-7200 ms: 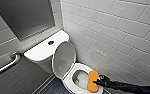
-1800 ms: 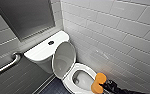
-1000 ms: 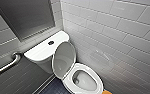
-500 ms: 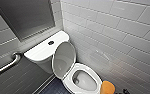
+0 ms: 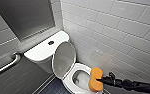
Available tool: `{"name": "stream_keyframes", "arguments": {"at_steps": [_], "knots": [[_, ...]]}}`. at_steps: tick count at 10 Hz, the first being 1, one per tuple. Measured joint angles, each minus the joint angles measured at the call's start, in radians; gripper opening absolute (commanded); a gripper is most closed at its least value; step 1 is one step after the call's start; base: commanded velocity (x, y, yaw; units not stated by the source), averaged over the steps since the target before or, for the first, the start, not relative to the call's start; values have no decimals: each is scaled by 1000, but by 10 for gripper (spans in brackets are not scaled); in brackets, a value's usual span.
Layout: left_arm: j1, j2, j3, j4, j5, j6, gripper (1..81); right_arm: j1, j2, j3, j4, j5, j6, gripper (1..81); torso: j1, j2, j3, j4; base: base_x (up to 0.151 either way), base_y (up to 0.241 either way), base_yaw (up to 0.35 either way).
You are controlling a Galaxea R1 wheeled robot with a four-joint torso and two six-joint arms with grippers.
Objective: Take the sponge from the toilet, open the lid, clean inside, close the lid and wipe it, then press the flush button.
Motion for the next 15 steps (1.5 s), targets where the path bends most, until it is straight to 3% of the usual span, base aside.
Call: {"name": "stream_keyframes", "arguments": {"at_steps": [3, 9, 12, 15], "knots": [[0, -2, -6, -1, 0, 0, 811, 40, 232, -206, -1, -53, 9, 10, 0, 0, 0, 0, 0, 0, 0], [-2, -1, -14, -1, 0, 0, 811, 74, 584, -594, -5, -104, 126, 10, 0, 0, 0, 0, 0, 0, 0], [-2, -1, -14, -1, 0, 0, 811, 65, 689, -711, -36, -114, 148, 10, 0, 0, 0, 0, 0, 0, 0], [-2, -1, -14, -1, 0, 0, 811, -17, 703, -723, -81, -124, 154, 10, 0, 0, 0, 0, 0, 0, 0]]}}
